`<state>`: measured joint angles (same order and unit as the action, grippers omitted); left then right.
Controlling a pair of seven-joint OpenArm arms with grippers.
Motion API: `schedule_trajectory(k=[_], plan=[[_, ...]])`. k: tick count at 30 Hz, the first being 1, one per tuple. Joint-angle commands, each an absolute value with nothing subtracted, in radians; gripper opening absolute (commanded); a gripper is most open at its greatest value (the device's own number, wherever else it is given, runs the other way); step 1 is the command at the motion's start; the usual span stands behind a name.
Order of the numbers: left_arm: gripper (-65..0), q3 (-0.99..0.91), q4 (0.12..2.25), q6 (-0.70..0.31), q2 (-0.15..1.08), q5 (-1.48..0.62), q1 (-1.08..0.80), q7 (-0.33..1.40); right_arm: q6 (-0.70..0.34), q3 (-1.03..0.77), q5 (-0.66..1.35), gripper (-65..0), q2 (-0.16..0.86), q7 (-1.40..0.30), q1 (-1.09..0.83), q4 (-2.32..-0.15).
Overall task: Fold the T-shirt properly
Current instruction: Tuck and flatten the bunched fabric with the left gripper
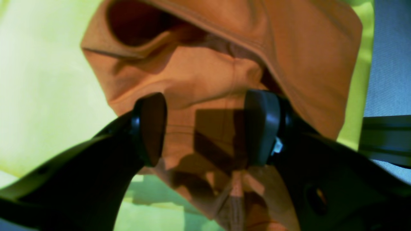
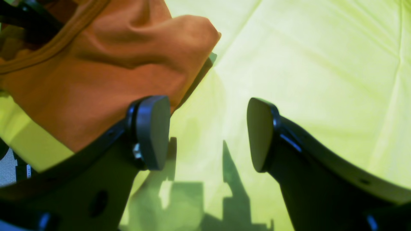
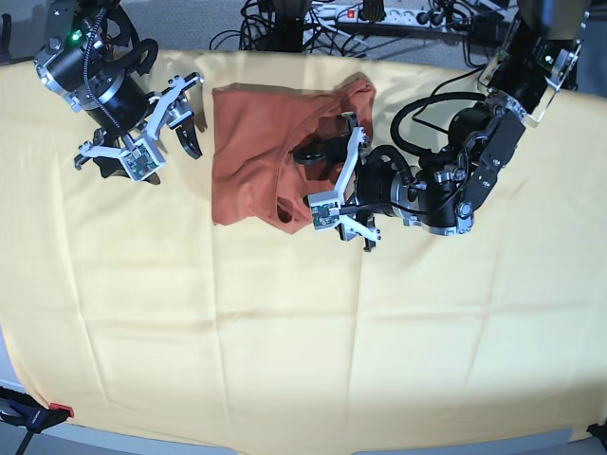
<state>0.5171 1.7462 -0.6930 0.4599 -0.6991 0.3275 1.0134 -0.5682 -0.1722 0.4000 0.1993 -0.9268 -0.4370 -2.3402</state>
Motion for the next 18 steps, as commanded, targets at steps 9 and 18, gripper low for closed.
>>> schedule_trajectory(k=[9,18], plan=[[-25.1,0.509,1.761,-0.698,0.466,-0.904,0.380,1.133,-0.568,-0.177,0.410,-25.2,0.205,-0.900,-0.435,-2.356],[-25.1,0.509,1.760,-0.698,0.469,-0.913,0.379,1.153,-0.568,-0.177,0.410,-25.2,0.205,-0.900,-0.435,-2.356]])
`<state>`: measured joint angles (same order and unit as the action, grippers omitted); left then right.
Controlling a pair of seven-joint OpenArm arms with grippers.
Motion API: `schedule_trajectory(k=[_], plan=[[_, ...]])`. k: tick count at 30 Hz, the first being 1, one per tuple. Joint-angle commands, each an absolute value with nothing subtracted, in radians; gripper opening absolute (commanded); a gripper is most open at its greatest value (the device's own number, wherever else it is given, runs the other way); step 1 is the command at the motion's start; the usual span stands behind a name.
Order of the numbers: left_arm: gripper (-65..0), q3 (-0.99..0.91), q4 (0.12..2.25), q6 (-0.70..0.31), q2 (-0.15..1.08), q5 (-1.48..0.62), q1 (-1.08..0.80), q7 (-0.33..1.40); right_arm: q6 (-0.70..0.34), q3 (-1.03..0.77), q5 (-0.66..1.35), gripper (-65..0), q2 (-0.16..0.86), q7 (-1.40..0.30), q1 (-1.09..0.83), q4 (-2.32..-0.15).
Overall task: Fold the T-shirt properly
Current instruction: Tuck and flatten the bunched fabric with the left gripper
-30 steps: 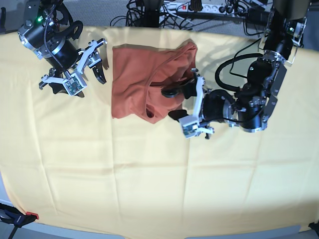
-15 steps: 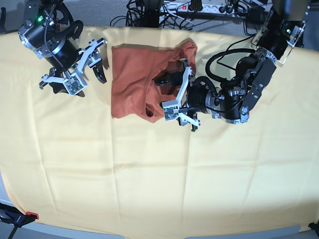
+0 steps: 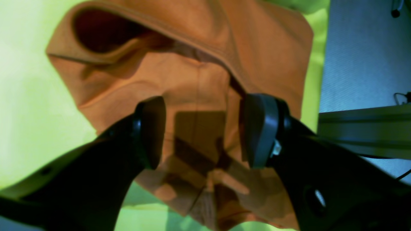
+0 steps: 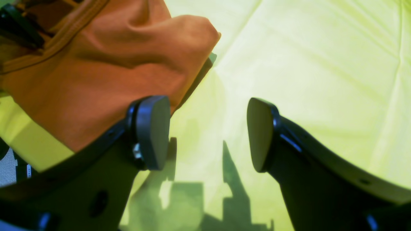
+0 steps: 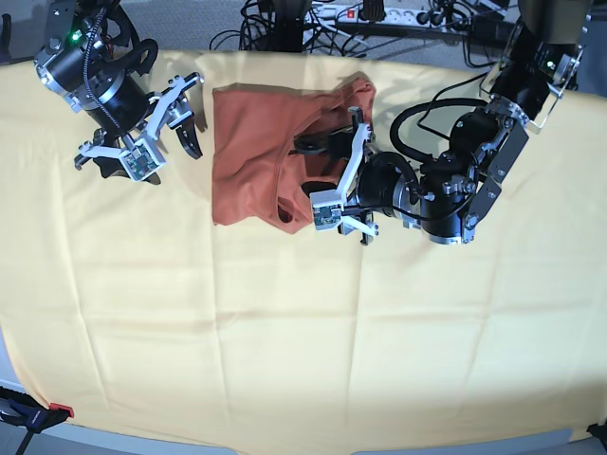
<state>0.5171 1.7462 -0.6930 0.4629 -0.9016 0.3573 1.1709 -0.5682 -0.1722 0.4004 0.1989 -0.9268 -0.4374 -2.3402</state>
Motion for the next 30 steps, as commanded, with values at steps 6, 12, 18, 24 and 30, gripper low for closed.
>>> schedule_trajectory(k=[6,12,18,24,30], plan=[[-65.0,0.509,1.760,-0.698,0.469,-0.839,0.374,1.108,-0.568,-0.177,0.410,-25.2,0.205,-0.900,-0.435,-2.356],[-65.0,0.509,1.760,-0.698,0.469,-0.835,0.374,1.092,-0.568,-0.177,0.410,-25.2,0.205,-0.900,-0.435,-2.356],[-65.0,0.461,1.760,-0.698,0.469,-0.835,0.374,1.093,-0.568,-0.177,0.410,-25.2,0.205,-0.900,-0.435,-2.356],[-65.0,0.275,1.760,-0.698,0.471,-0.887,0.373,1.101,-0.568,-0.177,0.411,-25.2,0.205,-0.900,-0.435,-2.356],[-65.0,0.131,1.758,-0.698,0.471,-0.914,0.316,1.100,-0.568,-0.177,0.411,-25.2,0.205,-0.900,-0.435,-2.356]])
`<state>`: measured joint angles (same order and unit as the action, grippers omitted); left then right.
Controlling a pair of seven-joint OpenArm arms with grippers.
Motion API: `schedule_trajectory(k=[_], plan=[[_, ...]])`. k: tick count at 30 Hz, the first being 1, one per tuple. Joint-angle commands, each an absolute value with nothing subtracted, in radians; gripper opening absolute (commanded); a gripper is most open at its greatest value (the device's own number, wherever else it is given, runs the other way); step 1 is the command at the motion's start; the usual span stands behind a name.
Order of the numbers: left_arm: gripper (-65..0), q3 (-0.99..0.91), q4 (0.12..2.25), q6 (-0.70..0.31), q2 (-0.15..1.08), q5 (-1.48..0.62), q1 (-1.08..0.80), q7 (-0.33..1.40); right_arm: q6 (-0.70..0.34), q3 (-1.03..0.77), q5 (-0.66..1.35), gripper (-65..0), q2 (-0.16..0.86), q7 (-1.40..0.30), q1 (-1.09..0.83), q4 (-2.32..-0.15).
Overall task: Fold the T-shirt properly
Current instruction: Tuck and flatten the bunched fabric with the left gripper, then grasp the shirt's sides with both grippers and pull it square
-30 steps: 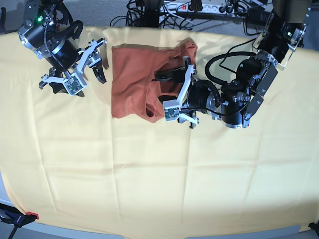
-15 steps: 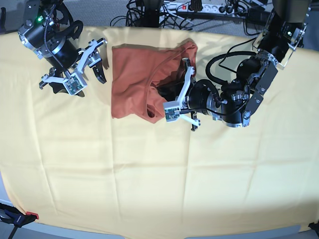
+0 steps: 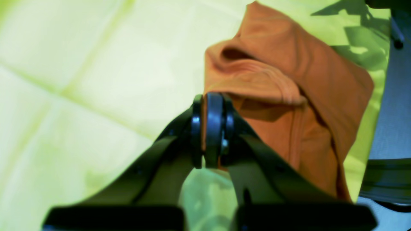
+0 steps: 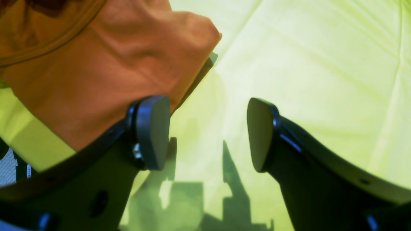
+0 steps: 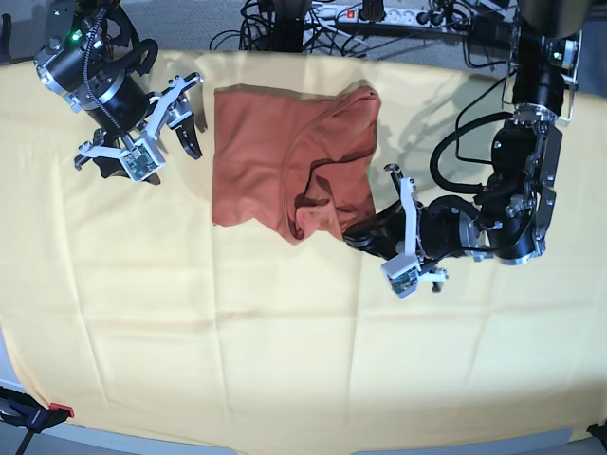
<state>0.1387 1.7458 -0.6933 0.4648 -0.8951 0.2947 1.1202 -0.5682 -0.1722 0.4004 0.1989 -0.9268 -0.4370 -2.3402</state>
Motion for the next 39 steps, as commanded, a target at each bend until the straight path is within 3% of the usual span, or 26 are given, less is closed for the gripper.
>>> schedule_trajectory(k=[1,7,16,18,19,24,27,29,32,33,35,39], plan=[[-65.0,0.118,1.758,-0.698,0.471,-0.913,0.303,1.100,-0.568,-0.177,0.411,-25.2,0.205,-0.900,-0.435,-2.356],[-65.0,0.089,1.740,-0.698,0.471,-0.816,0.221,1.069,-0.568,-0.177,0.418,-25.2,0.205,-0.900,-0.435,-2.356],[-65.0,0.089,1.612,-0.698,0.471,-0.476,0.215,0.740,-0.568,-0.177,0.419,-25.2,0.205,-0.900,-0.435,-2.356],[-65.0,0.089,1.600,-0.648,0.471,-0.413,0.223,0.709,-0.568,-0.177,0.422,-25.2,0.206,-0.900,-0.435,-2.356],[-63.4,0.089,1.600,-0.619,0.471,-0.383,0.229,0.707,-0.568,-0.177,0.422,-25.2,0.206,-0.900,-0.435,-2.356],[-36.2,0.089,1.602,-0.531,0.488,-0.349,0.278,0.715,-0.569,-0.177,0.448,-25.2,0.206,-0.900,-0.435,-2.356],[-32.7,0.089,1.603,-0.523,0.501,-0.456,0.304,0.785,-0.583,-0.177,0.469,-25.2,0.206,-0.901,-0.435,-2.356],[-32.7,0.089,1.603,-0.546,0.503,-0.539,0.320,0.843,-0.587,-0.177,0.474,-25.2,0.206,-0.901,-0.435,-2.356],[-35.0,0.089,1.603,-0.674,0.504,-0.733,0.327,0.908,-0.587,-0.177,0.474,-25.2,0.205,-0.900,-0.435,-2.356],[-41.3,0.089,1.603,-0.698,0.502,-0.811,0.327,0.934,-0.587,-0.177,0.474,-25.2,0.205,-0.900,-0.435,-2.356],[-65.0,0.089,1.603,-0.698,0.500,-0.934,0.327,0.990,-0.587,-0.177,0.474,-25.2,0.206,-0.895,-0.435,-2.356],[-65.0,0.089,1.603,-0.698,0.498,-1.118,0.322,1.082,-0.588,-0.177,0.475,-26.1,0.207,-0.862,-0.432,-2.356]])
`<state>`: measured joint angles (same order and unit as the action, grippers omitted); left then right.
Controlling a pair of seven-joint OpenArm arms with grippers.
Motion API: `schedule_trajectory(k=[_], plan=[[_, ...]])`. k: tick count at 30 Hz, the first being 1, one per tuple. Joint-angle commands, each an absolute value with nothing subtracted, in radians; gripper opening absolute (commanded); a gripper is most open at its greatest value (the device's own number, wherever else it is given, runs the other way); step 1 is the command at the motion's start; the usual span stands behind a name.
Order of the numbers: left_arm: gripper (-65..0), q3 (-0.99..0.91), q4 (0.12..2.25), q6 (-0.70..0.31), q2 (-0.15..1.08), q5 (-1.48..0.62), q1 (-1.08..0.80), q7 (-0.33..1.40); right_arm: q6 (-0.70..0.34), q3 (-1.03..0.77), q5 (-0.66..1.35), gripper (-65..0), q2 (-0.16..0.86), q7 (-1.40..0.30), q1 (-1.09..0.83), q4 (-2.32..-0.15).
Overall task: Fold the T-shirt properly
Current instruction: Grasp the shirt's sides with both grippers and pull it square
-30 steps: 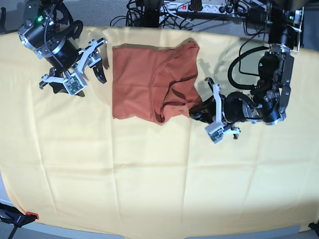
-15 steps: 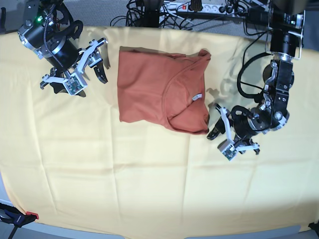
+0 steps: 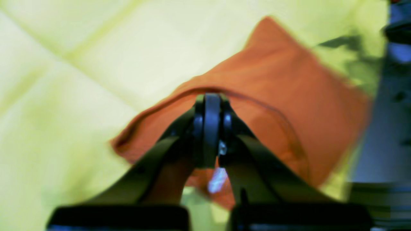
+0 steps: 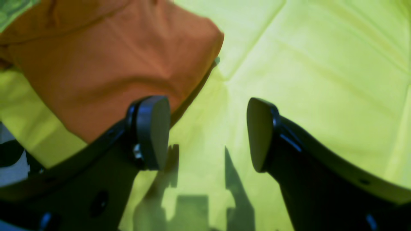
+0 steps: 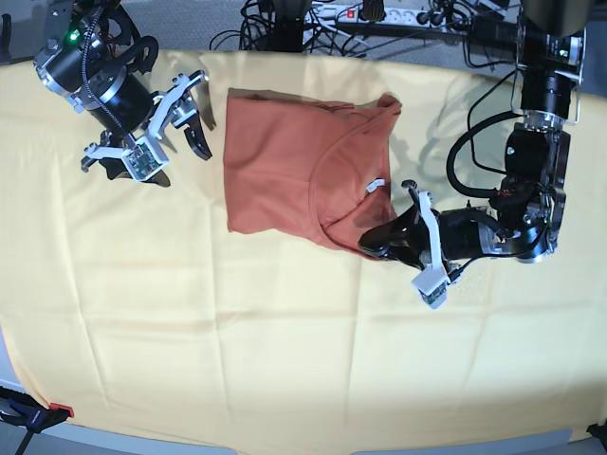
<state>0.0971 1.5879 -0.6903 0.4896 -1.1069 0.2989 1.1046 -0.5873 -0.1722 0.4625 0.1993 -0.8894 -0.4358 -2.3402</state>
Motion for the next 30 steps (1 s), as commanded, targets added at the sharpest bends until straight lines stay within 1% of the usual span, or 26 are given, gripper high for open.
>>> schedule_trajectory(k=[1,2,3,4,5,6,7,12,17,19,24,27,30], plan=[[-65.0,0.089,1.603,-0.698,0.498,-1.186,0.321,1.120,-0.588,-0.177,0.476,-26.2,0.210,-0.846,-0.431,-2.356],[-65.0,0.089,1.603,-0.698,0.498,-1.259,0.318,1.161,-0.592,-0.176,0.476,-28.1,0.216,-0.825,-0.428,-2.356],[-65.0,0.089,1.603,-0.698,0.498,-1.333,0.315,1.200,-0.600,-0.176,0.478,-32.6,0.219,-0.810,-0.422,-2.356],[-65.0,0.089,1.604,-0.698,0.499,-1.399,0.310,1.240,-0.611,-0.176,0.490,-39.1,0.220,-0.807,-0.411,-2.356],[-65.0,0.089,1.603,-0.698,0.498,-1.456,0.307,1.283,-0.620,-0.176,0.510,-47.2,0.223,-0.807,-0.397,-2.356],[-65.0,0.089,1.604,-0.698,0.498,-1.484,0.300,1.319,-0.632,-0.176,0.527,-56.8,0.225,-0.807,-0.381,-2.356],[-65.0,0.089,1.603,-0.698,0.498,-1.484,0.292,1.346,-0.645,-0.175,0.532,-65.0,0.225,-0.804,-0.368,-2.356],[-65.0,0.091,1.619,-0.698,0.498,-1.484,0.206,1.366,-0.675,-0.166,0.578,-65.0,0.236,-0.803,-0.289,-2.344],[-65.0,0.091,1.706,-0.698,0.498,-1.484,0.129,1.371,-0.677,-0.065,0.576,-65.0,0.262,-0.804,-0.158,-2.128],[-65.0,0.091,1.763,-0.698,0.498,-1.484,0.098,1.371,-0.696,-0.004,0.575,-65.0,0.271,-0.807,-0.099,-2.041],[-65.0,0.091,1.887,-0.698,0.498,-1.439,0.015,1.370,-0.698,0.119,0.569,-65.0,0.279,-0.831,0.030,-1.895],[-65.0,0.097,1.921,-0.698,0.498,-1.359,-0.031,1.352,-0.698,0.183,0.542,-65.0,0.287,-0.830,0.105,-1.812],[-65.0,0.132,1.929,-0.698,0.499,-1.225,-0.062,1.283,-0.698,0.249,0.538,-65.0,0.300,-0.830,0.181,-1.721]])
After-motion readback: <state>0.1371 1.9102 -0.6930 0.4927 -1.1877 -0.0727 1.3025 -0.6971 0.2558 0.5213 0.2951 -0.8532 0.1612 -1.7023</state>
